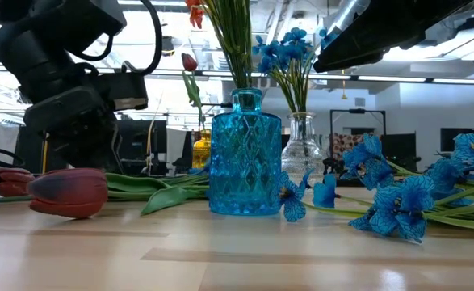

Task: Sort flowers into vase by color
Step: Put the left blue flowers into the transparent vase

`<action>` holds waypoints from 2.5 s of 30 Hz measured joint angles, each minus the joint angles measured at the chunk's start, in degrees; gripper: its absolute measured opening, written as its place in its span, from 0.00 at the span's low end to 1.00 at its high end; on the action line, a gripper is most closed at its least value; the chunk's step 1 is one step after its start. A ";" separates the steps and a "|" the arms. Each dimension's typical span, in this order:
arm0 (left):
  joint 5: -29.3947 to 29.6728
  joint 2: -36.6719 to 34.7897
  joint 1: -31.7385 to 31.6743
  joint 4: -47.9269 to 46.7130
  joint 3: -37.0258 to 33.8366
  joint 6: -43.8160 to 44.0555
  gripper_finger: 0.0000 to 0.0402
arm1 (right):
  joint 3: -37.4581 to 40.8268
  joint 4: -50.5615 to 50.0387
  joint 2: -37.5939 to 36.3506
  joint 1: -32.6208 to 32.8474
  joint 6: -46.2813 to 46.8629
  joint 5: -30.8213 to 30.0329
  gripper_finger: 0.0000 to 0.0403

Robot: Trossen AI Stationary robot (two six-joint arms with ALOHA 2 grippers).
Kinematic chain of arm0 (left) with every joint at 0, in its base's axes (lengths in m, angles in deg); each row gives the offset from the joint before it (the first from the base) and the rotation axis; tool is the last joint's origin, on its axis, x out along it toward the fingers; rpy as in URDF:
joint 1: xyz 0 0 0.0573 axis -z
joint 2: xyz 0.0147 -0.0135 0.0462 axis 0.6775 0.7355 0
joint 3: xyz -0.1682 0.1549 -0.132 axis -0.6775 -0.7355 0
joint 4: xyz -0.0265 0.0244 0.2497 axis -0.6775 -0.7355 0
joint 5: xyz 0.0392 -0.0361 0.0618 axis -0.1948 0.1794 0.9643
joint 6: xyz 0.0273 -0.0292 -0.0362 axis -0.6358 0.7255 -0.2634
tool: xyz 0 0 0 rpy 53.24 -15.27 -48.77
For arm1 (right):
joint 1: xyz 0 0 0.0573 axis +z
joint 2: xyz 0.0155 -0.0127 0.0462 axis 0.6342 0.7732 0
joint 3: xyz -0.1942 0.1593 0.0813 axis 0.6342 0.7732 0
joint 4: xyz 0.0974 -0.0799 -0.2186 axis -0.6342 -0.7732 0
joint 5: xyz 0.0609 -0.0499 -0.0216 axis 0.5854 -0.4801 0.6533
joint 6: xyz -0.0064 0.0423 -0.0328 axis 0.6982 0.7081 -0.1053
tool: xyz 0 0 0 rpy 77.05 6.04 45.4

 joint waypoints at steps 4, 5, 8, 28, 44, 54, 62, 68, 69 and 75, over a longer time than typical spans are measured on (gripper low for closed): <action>-0.05 -0.02 0.00 0.08 0.00 0.55 0.12 | 0.00 0.02 0.00 0.00 0.01 0.00 0.51; -0.07 -0.02 0.00 0.15 0.00 0.55 0.10 | 0.00 0.02 0.00 0.00 0.00 0.00 0.51; -0.07 -0.09 0.00 0.17 0.00 0.81 0.04 | 0.00 0.04 0.00 0.00 0.01 0.00 0.51; 3.86 -17.73 -0.01 -4.93 -0.04 -0.82 0.01 | -0.46 5.35 -0.11 0.00 -0.01 -0.20 0.51; 13.38 -35.84 -0.02 -5.13 -0.02 -7.01 0.01 | -7.96 4.96 -0.13 -0.28 -1.80 -0.28 0.50; 21.42 -38.47 -0.07 8.43 -0.02 -22.55 0.01 | -8.74 5.01 -0.13 -0.31 -5.06 -0.31 0.46; 19.39 -38.47 -0.11 23.46 -0.02 -36.84 0.02 | -8.74 5.57 -0.13 -0.28 -9.17 -3.73 0.45; 14.81 -38.47 -0.11 29.45 -0.02 -43.61 0.02 | -8.74 12.97 -0.13 -0.57 -19.62 -9.38 0.45; 14.25 -38.45 -0.11 30.44 -0.02 -44.79 0.02 | -8.74 14.59 -0.13 -0.83 -21.39 -9.48 0.45; 10.70 -38.45 -0.13 34.92 -0.02 -49.39 0.02 | -8.74 24.19 -0.13 -3.90 -29.92 -9.34 0.45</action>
